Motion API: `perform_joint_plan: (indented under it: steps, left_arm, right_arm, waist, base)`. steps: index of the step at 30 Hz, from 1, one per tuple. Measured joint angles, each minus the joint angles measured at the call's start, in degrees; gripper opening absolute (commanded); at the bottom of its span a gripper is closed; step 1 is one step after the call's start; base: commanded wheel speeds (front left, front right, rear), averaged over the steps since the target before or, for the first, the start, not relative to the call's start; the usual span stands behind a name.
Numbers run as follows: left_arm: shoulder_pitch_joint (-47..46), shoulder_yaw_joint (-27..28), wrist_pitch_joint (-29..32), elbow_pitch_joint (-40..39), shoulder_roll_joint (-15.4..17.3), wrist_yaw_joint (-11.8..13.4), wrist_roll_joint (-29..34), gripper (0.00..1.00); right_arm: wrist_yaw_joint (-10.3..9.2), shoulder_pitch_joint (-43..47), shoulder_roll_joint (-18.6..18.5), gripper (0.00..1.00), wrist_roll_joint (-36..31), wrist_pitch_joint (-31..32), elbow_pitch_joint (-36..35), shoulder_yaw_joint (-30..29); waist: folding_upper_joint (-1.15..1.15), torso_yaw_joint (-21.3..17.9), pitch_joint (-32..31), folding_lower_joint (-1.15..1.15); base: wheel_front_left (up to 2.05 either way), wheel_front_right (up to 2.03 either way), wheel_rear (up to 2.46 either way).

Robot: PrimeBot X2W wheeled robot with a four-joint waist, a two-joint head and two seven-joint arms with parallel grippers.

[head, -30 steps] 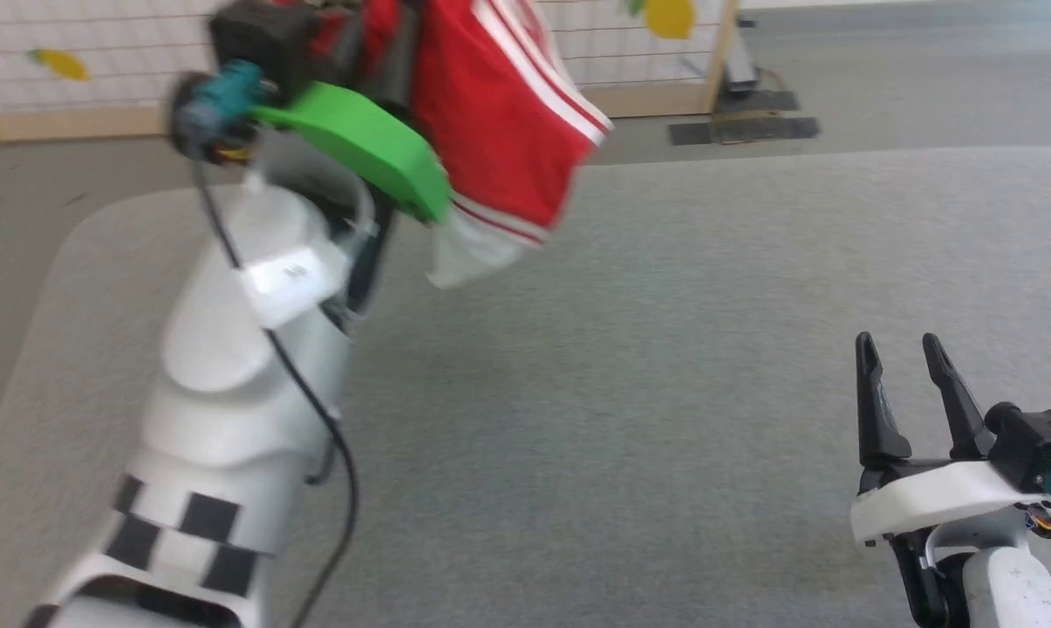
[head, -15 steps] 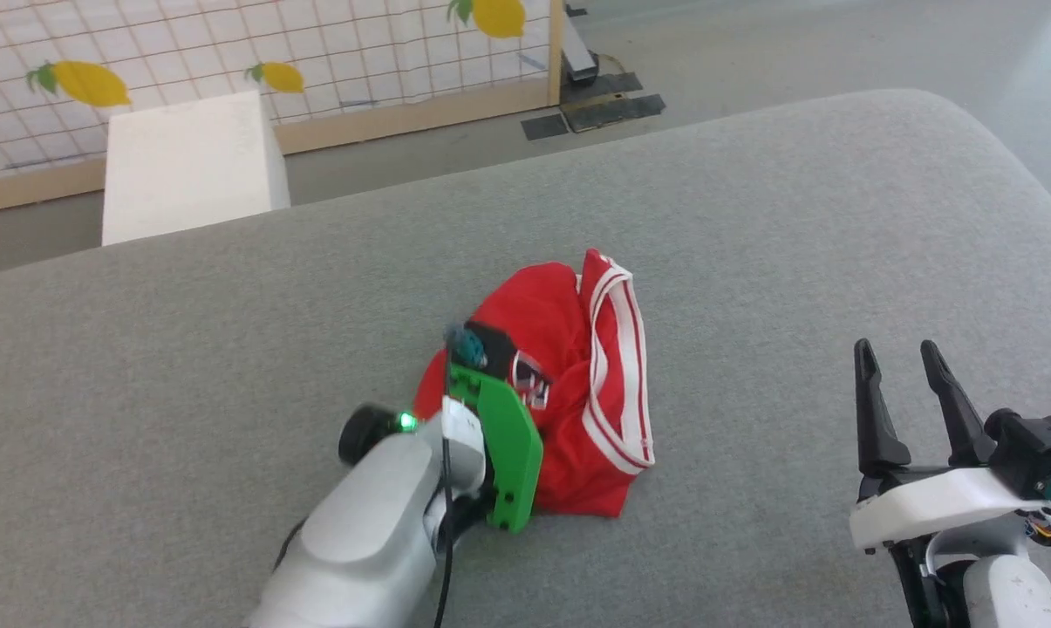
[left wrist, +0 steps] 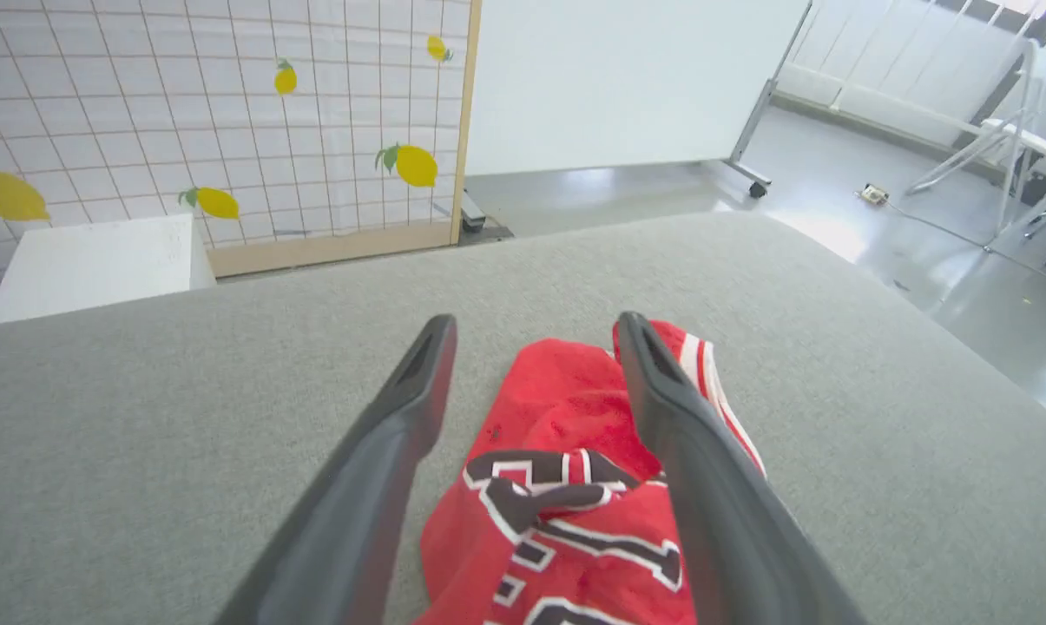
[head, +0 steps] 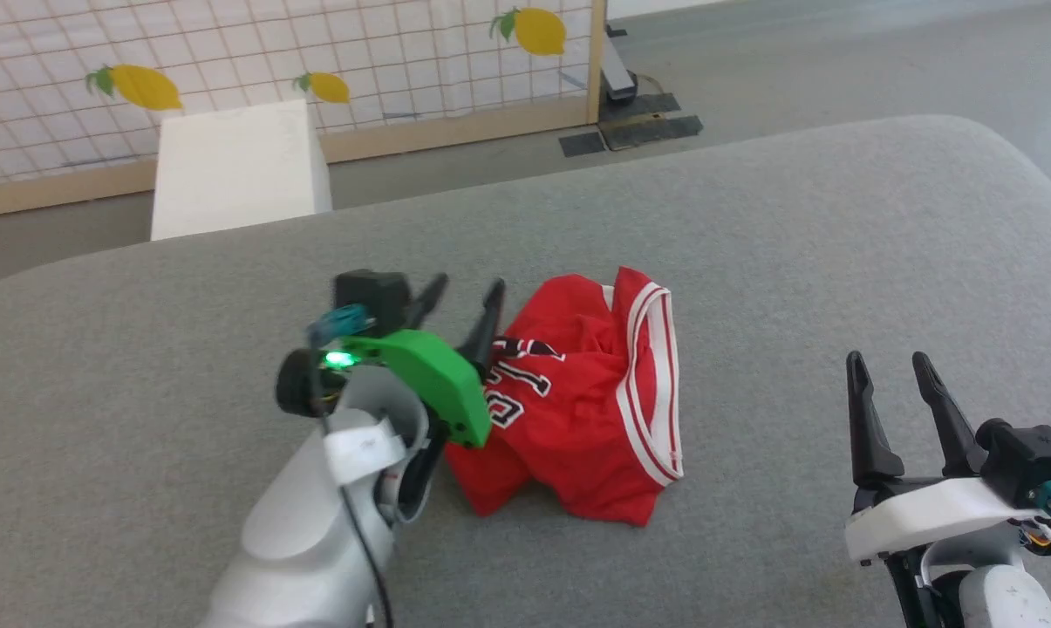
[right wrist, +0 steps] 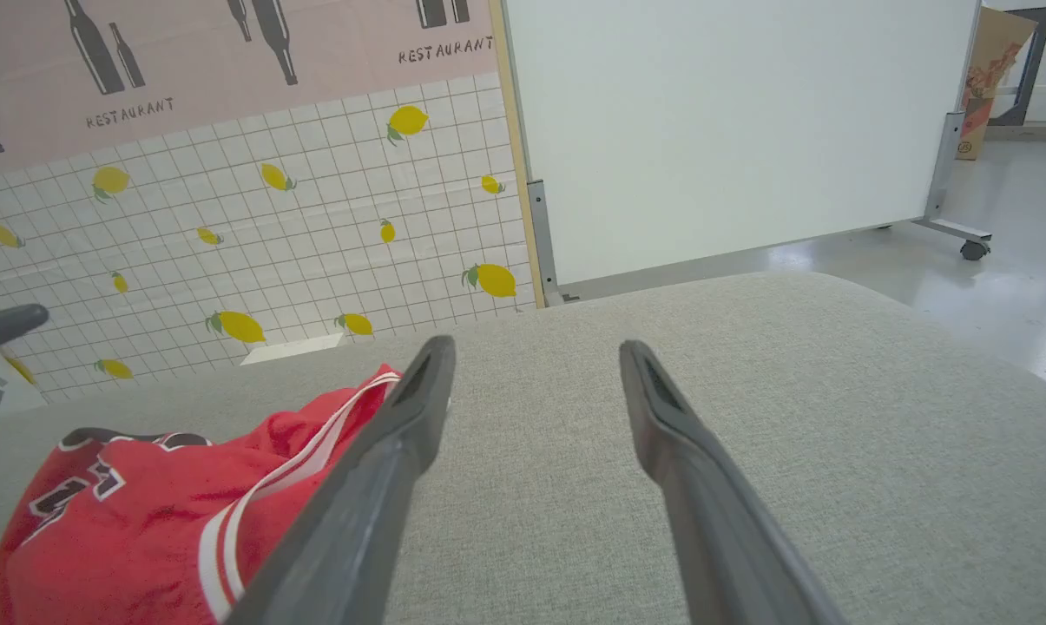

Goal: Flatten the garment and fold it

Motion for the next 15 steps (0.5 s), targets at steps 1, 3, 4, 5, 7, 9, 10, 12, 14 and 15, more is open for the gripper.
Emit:
perform_joint_plan:
  steps: [1, 3, 4, 5, 7, 9, 10, 12, 14, 15]
  left_arm:
    - [0.5, 0.56, -2.42, -0.9, 0.43, 0.35, 0.23, 1.0]
    - [2.29, 2.07, -7.97, -2.83, 1.42, 1.1, 0.75, 1.0]
    - [3.07, 2.63, -9.38, -3.56, 1.75, 1.22, 0.9, 1.0]
    - [4.11, 3.5, -10.57, -4.58, 2.2, 1.48, 0.94, 1.0]
    - [6.04, 5.16, -11.79, -6.65, 3.07, 1.74, 2.05, 1.0]
    - [8.42, 7.53, -12.06, -9.55, 3.89, 2.24, 3.36, 1.0]
    - [9.82, 9.11, -12.07, -11.76, 4.13, 2.49, 4.17, 1.0]
    - [12.34, 11.9, -12.26, -15.18, 4.23, 2.5, 6.24, 1.0]
    - [15.04, 14.01, -12.28, -17.49, 4.2, 2.36, 8.03, 1.0]
    - [16.5, 14.94, -12.28, -18.18, 4.11, 2.11, 8.94, 1.0]
  right_arm:
    - [0.0, 0.03, -0.01, 1.0, -0.11, 0.14, -0.09, -0.11]
    - [0.0, 0.05, 0.0, 1.0, -0.33, 0.36, -0.55, -0.21]
    - [0.0, 0.05, 0.0, 1.0, -0.49, 0.38, -0.78, -0.35]
    - [0.0, 0.05, 0.0, 1.0, -0.69, 0.57, -1.07, -0.44]
    - [0.0, 0.06, -0.01, 1.0, -1.03, 0.94, -1.65, -0.63]
    - [0.0, 0.07, 0.0, 1.0, -1.45, 1.41, -2.22, -0.8]
    - [0.0, 0.08, 0.0, 1.0, -1.74, 1.6, -2.46, -0.83]
    - [0.0, 0.09, 0.0, 1.0, -1.89, 1.97, -2.85, -1.04]
    - [0.0, 0.09, -0.01, 1.0, -2.22, 2.32, -3.13, -1.27]
    - [0.0, 0.1, -0.01, 1.0, -2.3, 2.58, -3.2, -1.29]
  waist:
    - [0.0, 0.36, -0.19, 0.0]
    - [0.0, 1.3, -0.71, 0.0]
    - [0.0, 1.69, -0.9, 0.0]
    - [0.0, 2.19, -1.12, 0.0]
    - [0.0, 3.14, -1.44, 0.0]
    - [0.0, 4.24, -1.73, 0.0]
    - [0.0, 4.78, -1.84, 0.0]
    - [0.0, 5.77, -1.96, 0.0]
    - [0.0, 6.74, -2.03, 0.0]
    - [0.0, 7.26, -2.07, 0.0]
  base:
    - [0.0, 0.0, 0.0]
    - [0.0, 0.0, 0.0]
    - [0.0, 0.0, 0.0]
    - [0.0, 0.0, 0.0]
    - [0.0, 0.0, 0.0]
    - [0.0, 0.0, 0.0]
    - [0.0, 0.0, 0.0]
    - [0.0, 0.0, 0.0]
    - [0.0, 0.0, 0.0]
    - [0.0, 0.0, 0.0]
